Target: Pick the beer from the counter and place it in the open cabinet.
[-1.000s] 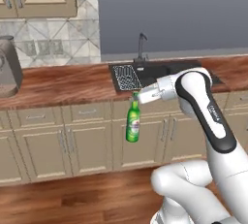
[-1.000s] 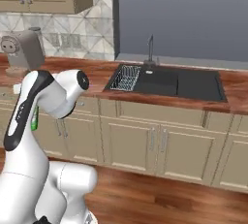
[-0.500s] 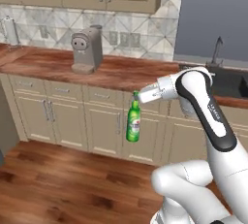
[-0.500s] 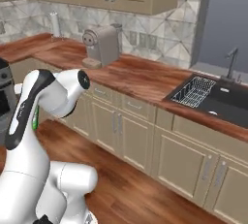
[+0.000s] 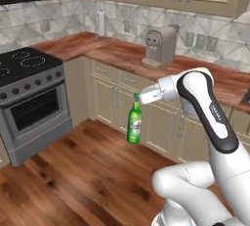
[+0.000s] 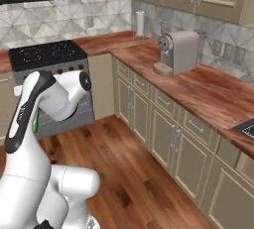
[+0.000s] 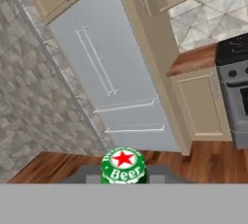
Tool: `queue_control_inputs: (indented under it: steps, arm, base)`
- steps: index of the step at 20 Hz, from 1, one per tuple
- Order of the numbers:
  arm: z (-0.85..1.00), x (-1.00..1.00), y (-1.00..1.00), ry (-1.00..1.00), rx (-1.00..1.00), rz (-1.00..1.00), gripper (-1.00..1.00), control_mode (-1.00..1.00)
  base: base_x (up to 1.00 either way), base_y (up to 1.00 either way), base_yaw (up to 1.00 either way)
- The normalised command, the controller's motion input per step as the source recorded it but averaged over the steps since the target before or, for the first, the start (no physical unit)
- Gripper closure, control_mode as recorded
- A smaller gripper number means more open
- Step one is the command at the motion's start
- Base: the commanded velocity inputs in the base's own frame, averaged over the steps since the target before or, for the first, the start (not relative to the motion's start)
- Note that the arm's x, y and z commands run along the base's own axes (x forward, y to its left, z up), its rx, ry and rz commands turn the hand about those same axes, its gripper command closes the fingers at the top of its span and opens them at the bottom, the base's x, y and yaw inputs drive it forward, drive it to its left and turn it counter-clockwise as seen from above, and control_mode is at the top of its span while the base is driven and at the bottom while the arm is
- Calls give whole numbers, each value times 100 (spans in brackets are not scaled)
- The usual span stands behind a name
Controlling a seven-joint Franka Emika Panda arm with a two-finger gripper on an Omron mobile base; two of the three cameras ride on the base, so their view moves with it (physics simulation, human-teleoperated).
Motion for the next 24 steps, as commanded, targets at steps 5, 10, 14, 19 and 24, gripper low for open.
queue_control_inputs:
  steps: [5,10,14,19,24]
  arm:
    - [0,0,0,0,0,0,100,100]
    - [0,0,0,0,0,0,100,100]
    - [0,0,0,0,0,0,100,100]
    - [0,0,0,0,0,0,100,100]
    - [0,0,0,0,0,0,100,100]
  base:
    - [0,-17,61]
    - [0,-7,30]
    - [23,0,0]
    - [85,0,0]
    - [100,7,0]
